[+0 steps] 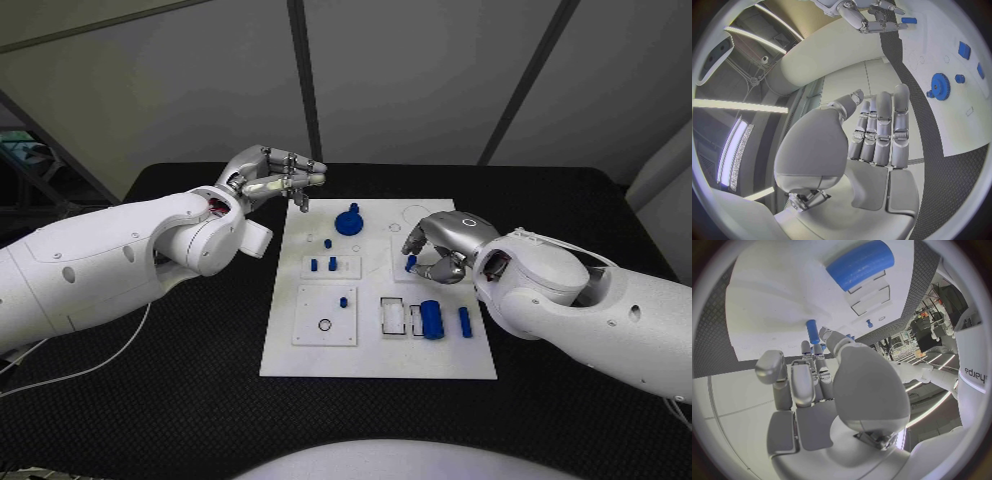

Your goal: Assemble the parts on the task board

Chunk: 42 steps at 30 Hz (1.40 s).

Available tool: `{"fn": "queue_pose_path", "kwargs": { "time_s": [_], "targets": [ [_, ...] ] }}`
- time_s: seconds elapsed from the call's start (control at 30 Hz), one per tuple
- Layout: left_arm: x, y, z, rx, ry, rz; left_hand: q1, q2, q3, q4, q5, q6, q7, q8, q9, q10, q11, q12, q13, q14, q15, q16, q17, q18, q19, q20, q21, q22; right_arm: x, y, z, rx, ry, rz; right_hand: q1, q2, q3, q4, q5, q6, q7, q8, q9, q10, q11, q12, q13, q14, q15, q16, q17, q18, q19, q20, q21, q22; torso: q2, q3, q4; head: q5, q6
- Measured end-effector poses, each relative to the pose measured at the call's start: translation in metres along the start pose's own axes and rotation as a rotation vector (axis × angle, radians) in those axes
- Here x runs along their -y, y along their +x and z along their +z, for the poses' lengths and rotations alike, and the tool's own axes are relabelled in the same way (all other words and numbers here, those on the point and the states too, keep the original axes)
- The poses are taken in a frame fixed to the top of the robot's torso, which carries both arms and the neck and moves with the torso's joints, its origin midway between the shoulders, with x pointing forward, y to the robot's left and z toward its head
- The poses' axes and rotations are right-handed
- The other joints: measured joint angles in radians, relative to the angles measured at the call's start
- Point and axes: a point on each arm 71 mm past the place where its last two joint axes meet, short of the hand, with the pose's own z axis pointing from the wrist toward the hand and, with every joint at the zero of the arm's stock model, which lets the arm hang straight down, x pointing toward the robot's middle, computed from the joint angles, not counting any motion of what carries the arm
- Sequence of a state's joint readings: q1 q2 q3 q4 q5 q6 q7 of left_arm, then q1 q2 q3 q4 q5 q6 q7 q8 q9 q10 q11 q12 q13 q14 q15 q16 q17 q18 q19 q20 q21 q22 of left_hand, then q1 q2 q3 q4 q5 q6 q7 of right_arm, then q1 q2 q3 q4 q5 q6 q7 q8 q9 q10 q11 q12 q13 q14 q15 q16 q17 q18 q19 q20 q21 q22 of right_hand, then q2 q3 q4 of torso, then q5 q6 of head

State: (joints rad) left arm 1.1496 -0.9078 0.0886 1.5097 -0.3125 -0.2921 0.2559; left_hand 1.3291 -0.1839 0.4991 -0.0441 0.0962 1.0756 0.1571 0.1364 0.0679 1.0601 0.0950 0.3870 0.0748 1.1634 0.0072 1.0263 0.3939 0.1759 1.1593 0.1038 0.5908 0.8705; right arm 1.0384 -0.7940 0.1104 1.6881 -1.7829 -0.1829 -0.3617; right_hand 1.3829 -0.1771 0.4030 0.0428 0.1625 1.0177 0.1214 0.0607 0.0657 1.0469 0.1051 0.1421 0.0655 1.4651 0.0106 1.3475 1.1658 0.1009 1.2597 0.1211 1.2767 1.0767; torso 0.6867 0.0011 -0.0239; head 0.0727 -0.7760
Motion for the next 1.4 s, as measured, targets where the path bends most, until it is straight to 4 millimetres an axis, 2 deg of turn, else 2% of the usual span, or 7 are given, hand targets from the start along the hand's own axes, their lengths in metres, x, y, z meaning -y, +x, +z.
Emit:
{"fn": "queue_pose_path", "kwargs": {
  "time_s": [0.3, 0.37, 0.5, 0.57, 0.77, 1.17, 1.4],
  "targets": [
    [-0.0002, 0.0001, 0.0005, 0.000, 0.000, 0.000, 0.000, 0.000, 0.000, 0.000, 0.000, 0.000, 0.000, 0.000, 0.000, -0.003, -0.003, 0.000, 0.000, 0.000, 0.000, 0.000, -0.002, 0.000, 0.004, 0.004, -0.008, -0.001, -0.0003, 0.0004, 0.0019, 0.002, 0.000, 0.001, 0.006, 0.006, 0.000, 0.000, 0.000, 0.000, 0.000, 0.000, 0.001, 0.011, -0.010, 0.013, 0.000, 0.000, 0.000, 0.000, 0.001, 0.000, 0.000, 0.000, 0.000, 0.002, 0.000, 0.0003, -0.0004, 0.000, -0.002],
    [-0.0002, 0.0004, 0.0006, -0.001, 0.000, -0.001, 0.000, 0.000, 0.000, 0.000, 0.000, 0.000, 0.000, 0.000, 0.000, -0.003, -0.003, 0.000, 0.000, 0.000, 0.000, 0.000, -0.002, 0.000, 0.004, 0.004, -0.008, -0.001, -0.0001, 0.0008, 0.0025, 0.000, 0.001, 0.000, 0.013, 0.013, 0.004, 0.003, 0.000, 0.003, 0.003, 0.006, 0.003, 0.029, -0.011, 0.024, 0.001, 0.000, 0.000, 0.000, 0.004, 0.000, 0.000, 0.000, 0.000, 0.007, 0.000, 0.0003, -0.0004, 0.000, -0.003],
    [-0.0003, 0.0003, 0.0007, -0.001, -0.001, -0.001, 0.000, 0.000, 0.000, 0.000, 0.000, 0.000, 0.000, 0.000, 0.000, -0.003, -0.003, 0.000, 0.000, 0.000, 0.000, 0.000, -0.002, 0.000, 0.004, 0.004, -0.008, -0.001, 0.0000, 0.0016, 0.0034, -0.008, 0.002, -0.003, 0.019, 0.018, 0.018, 0.000, 0.000, 0.032, 0.013, 0.016, 0.008, 0.064, -0.023, 0.040, 0.003, 0.000, 0.000, 0.000, 0.009, 0.000, 0.008, -0.008, 0.000, 0.017, 0.000, 0.0003, -0.0004, 0.000, -0.006],
    [-0.0004, 0.0002, 0.0007, -0.001, -0.001, -0.001, 0.000, 0.000, 0.000, 0.000, 0.000, 0.000, 0.000, 0.000, 0.000, -0.003, -0.004, 0.000, 0.000, 0.000, 0.000, 0.000, -0.002, 0.000, 0.004, 0.004, -0.008, -0.001, -0.0004, 0.0020, 0.0038, -0.012, 0.001, -0.005, 0.025, 0.025, 0.025, 0.001, 0.000, 0.050, 0.013, 0.025, 0.011, 0.084, -0.027, 0.047, 0.005, 0.002, -0.009, 0.000, 0.011, 0.000, 0.011, -0.011, 0.006, 0.022, 0.000, 0.0003, -0.0004, 0.001, -0.008],
    [-0.0005, 0.0002, 0.0007, -0.002, -0.002, -0.001, 0.000, 0.000, 0.000, 0.000, 0.000, 0.000, 0.000, 0.000, 0.000, -0.003, -0.003, 0.000, 0.000, 0.000, 0.000, 0.000, -0.002, 0.000, 0.004, 0.004, -0.008, -0.001, 0.0000, 0.0033, 0.0053, -0.029, 0.004, -0.011, 0.033, 0.033, 0.032, -0.007, 0.000, 0.081, 0.013, 0.035, 0.015, 0.122, -0.039, 0.054, 0.007, 0.000, -0.011, 0.006, 0.015, 0.000, 0.016, -0.016, 0.012, 0.031, 0.000, 0.0000, -0.0004, 0.001, -0.010],
    [-0.0007, 0.0003, 0.0006, -0.003, -0.004, -0.001, 0.000, 0.000, 0.000, 0.000, 0.000, 0.000, 0.000, 0.000, 0.000, -0.003, -0.003, 0.000, 0.000, 0.000, 0.000, 0.000, -0.002, 0.000, 0.004, 0.004, -0.008, -0.001, -0.0006, 0.0065, 0.0092, -0.055, 0.006, -0.021, 0.033, 0.033, 0.032, -0.007, 0.000, 0.088, 0.013, 0.035, 0.015, 0.125, -0.035, 0.054, 0.007, -0.002, -0.013, 0.005, 0.016, 0.000, 0.020, -0.020, 0.012, 0.033, 0.000, -0.0002, -0.0004, 0.000, -0.013],
    [-0.0007, 0.0003, 0.0005, -0.003, -0.005, -0.001, 0.000, 0.000, 0.000, 0.000, 0.000, 0.000, 0.000, 0.000, 0.000, -0.003, -0.004, 0.000, -0.001, 0.000, 0.000, 0.000, -0.003, 0.000, 0.004, 0.004, -0.008, -0.001, -0.0015, 0.0061, 0.0089, -0.051, 0.003, -0.020, 0.040, 0.040, 0.042, -0.011, -0.001, 0.119, 0.010, 0.047, 0.017, 0.155, -0.043, 0.054, 0.007, 0.001, -0.017, 0.008, 0.019, 0.000, 0.024, -0.024, 0.018, 0.039, 0.000, -0.0002, -0.0004, 0.000, -0.014]
  ]
}}
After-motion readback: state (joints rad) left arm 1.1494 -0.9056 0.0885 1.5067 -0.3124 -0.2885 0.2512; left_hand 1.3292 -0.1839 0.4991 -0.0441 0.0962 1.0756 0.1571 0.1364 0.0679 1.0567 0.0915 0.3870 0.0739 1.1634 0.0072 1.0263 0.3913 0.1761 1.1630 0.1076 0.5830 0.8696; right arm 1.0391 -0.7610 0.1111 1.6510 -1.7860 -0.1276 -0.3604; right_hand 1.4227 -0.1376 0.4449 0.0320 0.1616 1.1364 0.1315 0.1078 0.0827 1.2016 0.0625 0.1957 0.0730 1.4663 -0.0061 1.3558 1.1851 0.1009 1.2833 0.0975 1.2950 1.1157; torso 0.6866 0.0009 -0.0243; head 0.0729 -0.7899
